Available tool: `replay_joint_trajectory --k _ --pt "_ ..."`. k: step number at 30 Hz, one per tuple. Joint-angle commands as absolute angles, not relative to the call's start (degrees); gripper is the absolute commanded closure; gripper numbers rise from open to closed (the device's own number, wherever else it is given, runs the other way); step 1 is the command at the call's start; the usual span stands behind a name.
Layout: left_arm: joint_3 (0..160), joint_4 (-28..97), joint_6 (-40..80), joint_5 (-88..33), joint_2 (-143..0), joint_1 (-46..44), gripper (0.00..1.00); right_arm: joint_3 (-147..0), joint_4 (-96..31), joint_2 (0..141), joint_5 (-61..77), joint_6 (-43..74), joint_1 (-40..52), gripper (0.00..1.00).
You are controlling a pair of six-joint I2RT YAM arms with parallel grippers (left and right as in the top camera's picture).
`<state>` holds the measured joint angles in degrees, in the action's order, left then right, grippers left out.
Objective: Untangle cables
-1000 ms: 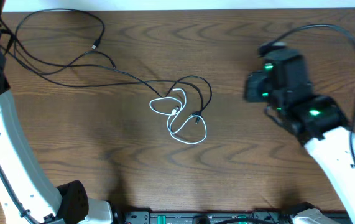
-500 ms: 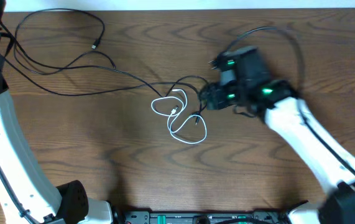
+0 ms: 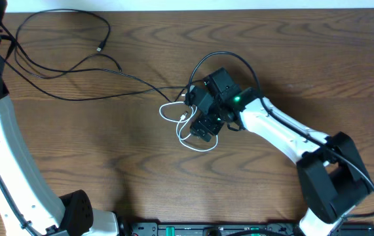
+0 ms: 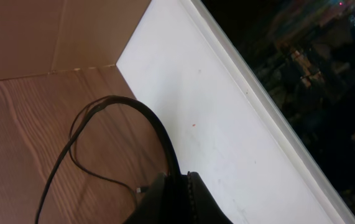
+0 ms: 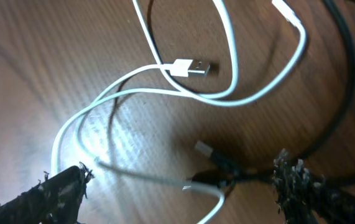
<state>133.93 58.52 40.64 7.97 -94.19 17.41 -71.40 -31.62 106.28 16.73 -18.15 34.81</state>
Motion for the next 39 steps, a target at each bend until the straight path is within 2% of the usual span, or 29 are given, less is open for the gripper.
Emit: replay_joint_trajectory --k 1,2,4,5,6,8,16,20,23,27,28,31,32,33,34,35,37,39 --pt "134.1 58.5 40.1 8.0 -94.1 17.5 0.92 -71.5 -29.5 111.0 18.0 -21.5 35.9 0.09" --pt "134.1 58.5 40.1 8.0 -94.1 17.5 0.92 -71.4 -28.8 111.9 18.2 -21.5 36.1 0.11" --pt "134.1 58.5 40.1 8.0 -94.1 17.5 0.92 -71.5 -27.0 113.7 17.3 -21.2 36.5 0.31" --pt "134.1 58.5 40.1 8.0 -94.1 17.5 0.92 -71.5 -26.3 114.1 16.5 -20.1 36.5 0.48" --pt "134.1 58.5 40.1 8.0 -94.1 17.5 0.92 -71.5 -25.1 114.3 15.9 -17.5 36.4 0.73" --pt "134.1 58.7 40.1 8.0 -94.1 17.5 0.92 -71.6 -23.9 113.8 15.8 -15.0 36.4 0.99" --pt "134.1 59.4 40.1 8.2 -94.3 17.5 0.92 -71.9 -23.9 102.2 15.4 -6.0 35.8 0.99" --pt "134.1 59.5 40.1 8.2 -94.3 17.5 0.92 -71.9 -25.0 90.7 7.4 1.7 33.3 0.99" --pt "134.1 59.6 40.1 8.2 -94.3 17.8 0.92 -71.9 -26.8 83.1 2.0 2.1 29.6 0.99" --pt "134.1 59.5 40.1 8.2 -94.3 17.8 0.92 -71.9 -28.1 79.3 7.7 -2.1 25.5 0.98" --pt "134.1 59.6 40.1 8.2 -94.3 17.8 0.92 -71.7 -28.8 80.1 12.1 -2.7 25.5 0.91" --pt "134.1 59.8 40.1 8.2 -94.3 17.8 0.92 -71.4 -28.3 83.8 17.8 -2.9 26.7 0.81" --pt "134.1 59.9 40.1 8.2 -94.3 17.8 0.92 -71.4 -27.7 85.7 18.5 -2.9 27.4 0.75" --pt "134.1 60.0 40.1 8.2 -94.3 17.8 0.93 -71.4 -26.0 89.5 18.6 -2.9 28.8 0.63" --pt "134.1 60.0 40.1 8.2 -94.3 17.8 0.92 -71.4 -25.2 91.0 18.6 -2.9 29.3 0.57" --pt "134.1 60.0 40.1 8.2 -94.3 17.8 0.92 -71.4 -23.1 94.8 18.6 -2.9 30.6 0.44" --pt "134.1 60.0 40.1 8.2 -94.3 17.8 0.92 -71.4 -20.3 99.8 18.3 -2.9 31.9 0.36" --pt "134.1 60.0 40.1 8.2 -94.3 17.8 0.92 -71.4 -18.3 103.7 18.4 -2.9 32.4 0.34"
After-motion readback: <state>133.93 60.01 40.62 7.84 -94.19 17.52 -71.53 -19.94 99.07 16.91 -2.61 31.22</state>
